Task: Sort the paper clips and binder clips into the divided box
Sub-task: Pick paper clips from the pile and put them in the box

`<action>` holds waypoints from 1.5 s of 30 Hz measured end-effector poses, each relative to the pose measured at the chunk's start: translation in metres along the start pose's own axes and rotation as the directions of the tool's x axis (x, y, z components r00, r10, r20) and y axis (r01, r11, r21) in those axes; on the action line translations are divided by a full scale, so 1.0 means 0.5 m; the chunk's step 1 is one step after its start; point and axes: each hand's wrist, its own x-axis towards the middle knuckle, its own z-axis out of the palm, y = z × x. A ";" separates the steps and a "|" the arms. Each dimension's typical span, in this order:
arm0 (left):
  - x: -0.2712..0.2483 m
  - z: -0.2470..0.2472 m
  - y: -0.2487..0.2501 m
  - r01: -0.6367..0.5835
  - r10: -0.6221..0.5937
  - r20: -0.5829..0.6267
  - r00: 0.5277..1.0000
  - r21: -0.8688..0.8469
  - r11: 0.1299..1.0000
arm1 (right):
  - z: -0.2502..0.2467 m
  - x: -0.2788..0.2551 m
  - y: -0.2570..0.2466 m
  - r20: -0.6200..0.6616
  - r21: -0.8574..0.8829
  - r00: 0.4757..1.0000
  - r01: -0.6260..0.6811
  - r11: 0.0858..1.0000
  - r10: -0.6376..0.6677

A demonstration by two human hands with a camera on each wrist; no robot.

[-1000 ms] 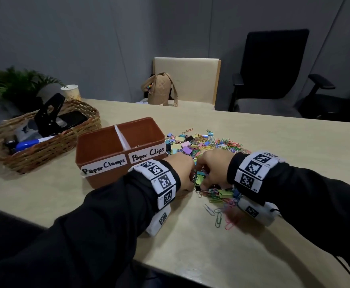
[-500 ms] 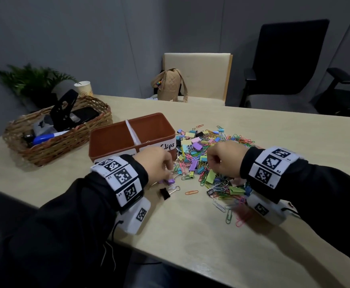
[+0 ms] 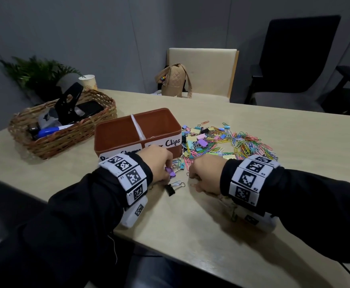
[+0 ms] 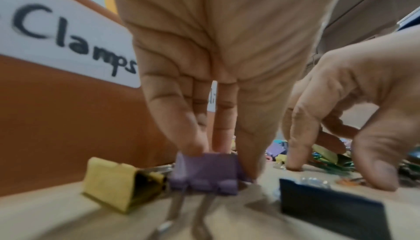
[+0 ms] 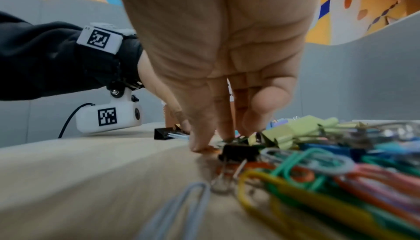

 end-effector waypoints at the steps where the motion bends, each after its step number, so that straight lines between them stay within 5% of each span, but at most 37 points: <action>1: -0.003 0.000 0.000 -0.006 0.006 -0.018 1.000 -0.002 1.000 | 0.000 -0.001 0.000 -0.010 0.007 1.000 -0.008 1.000 0.008; 11: 0.008 0.007 0.049 -0.107 0.102 0.082 0.991 0.058 0.993 | 0.012 -0.013 0.001 0.013 -0.050 1.000 0.024 0.998 -0.024; 16: 0.015 0.015 0.059 -0.102 0.099 0.089 0.991 0.027 0.994 | -0.032 -0.057 0.057 -0.222 0.333 0.973 0.008 0.943 0.070; 20: 0.012 0.009 0.059 -0.129 0.131 0.054 0.990 -0.027 0.991 | -0.052 -0.098 0.095 -0.108 0.447 0.991 -0.016 0.894 0.072; 23: 0.007 0.007 0.052 -0.134 0.134 0.046 0.990 -0.005 0.991 | -0.042 -0.122 0.095 -0.022 0.338 0.999 -0.032 0.941 0.042; 26: 0.003 0.008 0.045 -0.136 0.136 0.043 0.990 -0.012 0.991 | -0.022 -0.133 0.083 -0.077 0.248 0.996 -0.019 0.969 0.039; 34: 0.010 0.015 0.065 -0.131 0.129 0.037 0.991 0.035 0.991 | -0.003 -0.106 0.096 -0.074 0.315 0.996 -0.030 0.949 0.056; 41: 0.012 0.011 0.088 -0.130 0.127 0.039 0.991 0.122 0.984 | 0.018 -0.100 0.088 0.016 -0.075 0.999 0.038 0.996 -0.037; 45: 0.020 0.010 0.097 -0.110 0.103 0.074 0.992 0.104 0.988 | 0.015 -0.082 0.083 0.044 -0.131 0.999 0.005 0.991 0.001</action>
